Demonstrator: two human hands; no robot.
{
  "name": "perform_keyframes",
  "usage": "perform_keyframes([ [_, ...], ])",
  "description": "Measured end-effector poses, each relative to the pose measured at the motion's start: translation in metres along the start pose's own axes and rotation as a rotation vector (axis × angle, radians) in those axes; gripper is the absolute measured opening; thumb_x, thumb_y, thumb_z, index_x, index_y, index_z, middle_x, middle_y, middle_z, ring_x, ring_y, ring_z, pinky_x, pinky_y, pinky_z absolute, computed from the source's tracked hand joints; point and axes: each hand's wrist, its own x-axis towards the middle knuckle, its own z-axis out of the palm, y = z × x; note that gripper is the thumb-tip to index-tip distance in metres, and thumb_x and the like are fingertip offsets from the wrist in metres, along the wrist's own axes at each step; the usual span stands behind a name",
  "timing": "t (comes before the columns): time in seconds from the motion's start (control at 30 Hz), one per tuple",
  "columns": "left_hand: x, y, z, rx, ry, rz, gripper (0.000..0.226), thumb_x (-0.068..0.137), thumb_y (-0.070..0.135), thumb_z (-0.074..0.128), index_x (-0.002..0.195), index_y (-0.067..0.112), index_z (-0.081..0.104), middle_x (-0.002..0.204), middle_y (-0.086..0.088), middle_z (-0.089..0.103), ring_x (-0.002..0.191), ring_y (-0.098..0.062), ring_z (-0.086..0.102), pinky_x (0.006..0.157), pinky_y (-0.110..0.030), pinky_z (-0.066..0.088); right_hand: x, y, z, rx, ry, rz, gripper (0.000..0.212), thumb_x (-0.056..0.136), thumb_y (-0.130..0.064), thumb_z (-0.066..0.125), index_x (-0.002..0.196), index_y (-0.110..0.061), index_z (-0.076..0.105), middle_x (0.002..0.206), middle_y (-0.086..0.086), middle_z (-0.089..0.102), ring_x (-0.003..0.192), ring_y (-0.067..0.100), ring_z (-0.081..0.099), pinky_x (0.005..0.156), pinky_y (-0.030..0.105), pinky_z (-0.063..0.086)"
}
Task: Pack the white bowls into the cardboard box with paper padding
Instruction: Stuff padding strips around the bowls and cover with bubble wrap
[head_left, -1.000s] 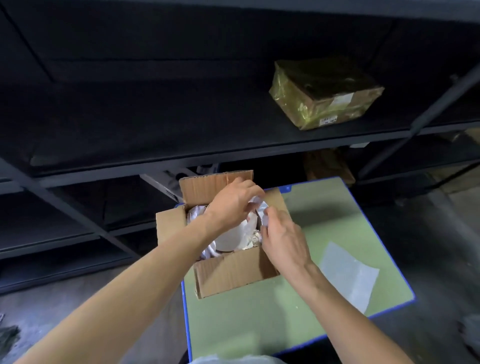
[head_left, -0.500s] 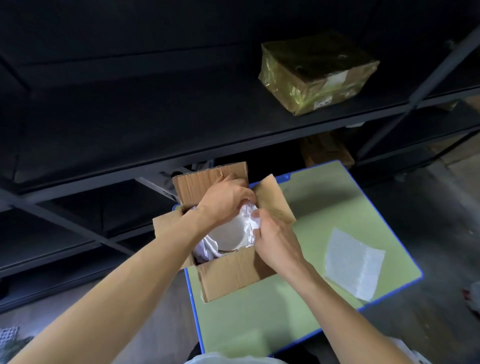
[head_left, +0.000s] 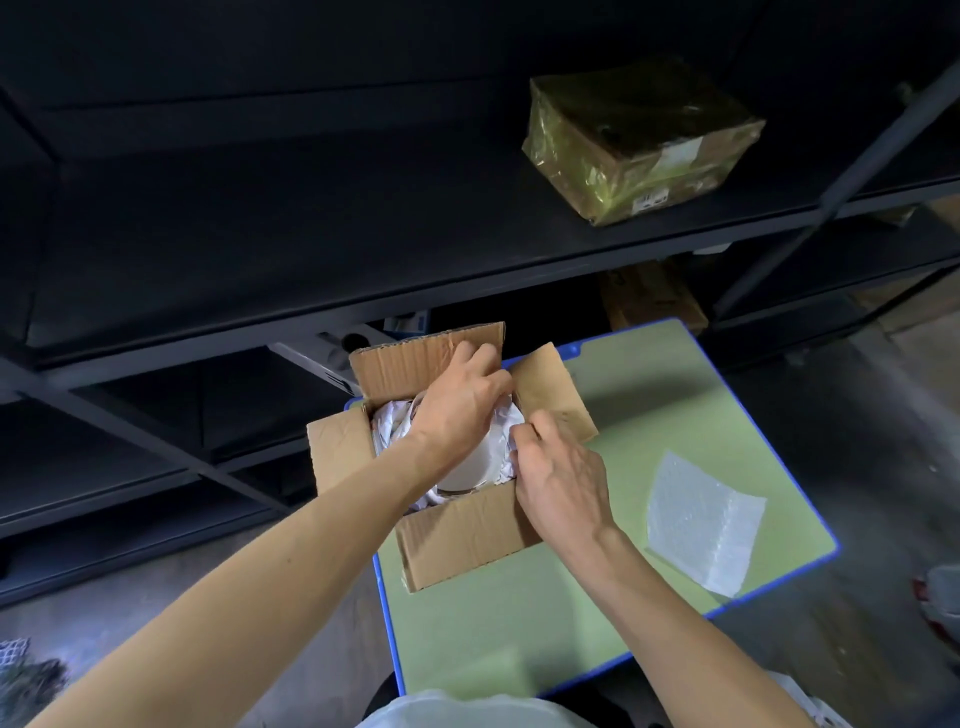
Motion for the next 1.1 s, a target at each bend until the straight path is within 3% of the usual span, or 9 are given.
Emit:
perform_keyframes([
  [0.1,-0.010,0.001,0.005,0.004,0.059,-0.008,0.008,0.088,0.005,0.063,0.087,0.012,0.068,0.086,-0.002,0.059,0.082,-0.023,0.050,0.057,-0.033,0.043,0.002,0.000,0.004,-0.033,-0.001,0.007,0.015,0.080,0.000,0.062,0.090,-0.011,0.060,0.091,0.006,0.055,0.082,0.027,0.058,0.047,0.034,0.038],
  [0.17,-0.019,0.002,0.006,0.023,0.084,-0.015,0.010,0.094,0.021,0.059,0.093,0.016,0.068,0.097,0.000,0.060,0.088,-0.021,0.054,0.060,-0.025,0.035,0.002,0.001,0.005,-0.037,0.004,0.007,0.015,0.085,-0.001,0.057,0.094,-0.013,0.058,0.093,0.004,0.055,0.087,0.026,0.057,0.051,0.035,0.040],
  [0.23,-0.030,0.004,0.008,0.031,0.042,-0.009,0.025,0.098,0.036,0.050,0.106,0.018,0.066,0.116,0.000,0.059,0.103,-0.019,0.054,0.076,-0.025,0.041,0.001,0.000,0.003,-0.036,0.018,0.000,0.012,0.086,-0.003,0.061,0.091,-0.014,0.059,0.089,0.003,0.056,0.086,0.026,0.057,0.051,0.035,0.038],
  [0.33,-0.039,0.008,0.006,-0.021,-0.006,-0.043,0.043,0.096,0.039,0.053,0.127,0.010,0.057,0.129,-0.005,0.056,0.118,-0.024,0.053,0.104,-0.034,0.039,-0.004,0.003,-0.001,-0.041,0.047,-0.052,0.012,0.077,-0.005,0.073,0.078,-0.014,0.064,0.076,0.001,0.058,0.077,0.025,0.057,0.046,0.032,0.038],
  [0.43,-0.039,0.014,0.001,-0.003,-0.047,-0.107,0.049,0.091,0.040,0.058,0.128,0.008,0.055,0.128,-0.005,0.053,0.117,-0.026,0.050,0.105,-0.037,0.038,-0.016,0.004,0.002,-0.031,0.102,-0.099,0.011,0.077,-0.012,0.078,0.070,-0.015,0.070,0.070,-0.002,0.060,0.074,0.023,0.057,0.050,0.031,0.045],
  [0.5,-0.039,0.018,0.003,0.037,-0.093,-0.100,0.057,0.092,0.045,0.056,0.136,0.008,0.051,0.136,-0.004,0.051,0.127,-0.025,0.046,0.112,-0.036,0.031,-0.025,0.005,0.008,-0.016,0.152,-0.137,0.006,0.084,-0.017,0.074,0.079,-0.014,0.074,0.071,-0.002,0.062,0.074,0.022,0.056,0.055,0.031,0.049],
  [0.63,-0.037,0.015,0.008,0.134,-0.183,-0.092,0.065,0.095,0.051,0.045,0.147,0.013,0.036,0.152,0.000,0.039,0.143,-0.019,0.030,0.119,-0.039,0.019,-0.033,0.007,0.015,-0.030,0.171,-0.171,0.020,0.096,-0.025,0.060,0.097,-0.010,0.074,0.083,-0.001,0.066,0.079,0.023,0.057,0.063,0.034,0.051],
  [0.83,-0.037,0.014,0.009,0.140,-0.268,-0.120,0.076,0.093,0.057,0.044,0.154,0.015,0.024,0.161,0.000,0.025,0.150,-0.017,0.018,0.122,-0.047,0.010,-0.035,0.009,0.012,-0.017,0.125,-0.184,0.005,0.086,-0.016,0.067,0.086,-0.016,0.072,0.078,-0.003,0.062,0.081,0.022,0.055,0.061,0.034,0.048],
  [1.1,-0.038,0.012,0.009,0.110,-0.279,-0.160,0.085,0.089,0.062,0.050,0.156,0.018,0.020,0.163,0.002,0.020,0.150,-0.016,0.015,0.121,-0.049,0.011,-0.031,0.015,0.008,0.043,0.117,-0.177,0.008,0.085,-0.014,0.069,0.078,-0.015,0.070,0.074,-0.004,0.063,0.078,0.023,0.054,0.062,0.034,0.050],
])
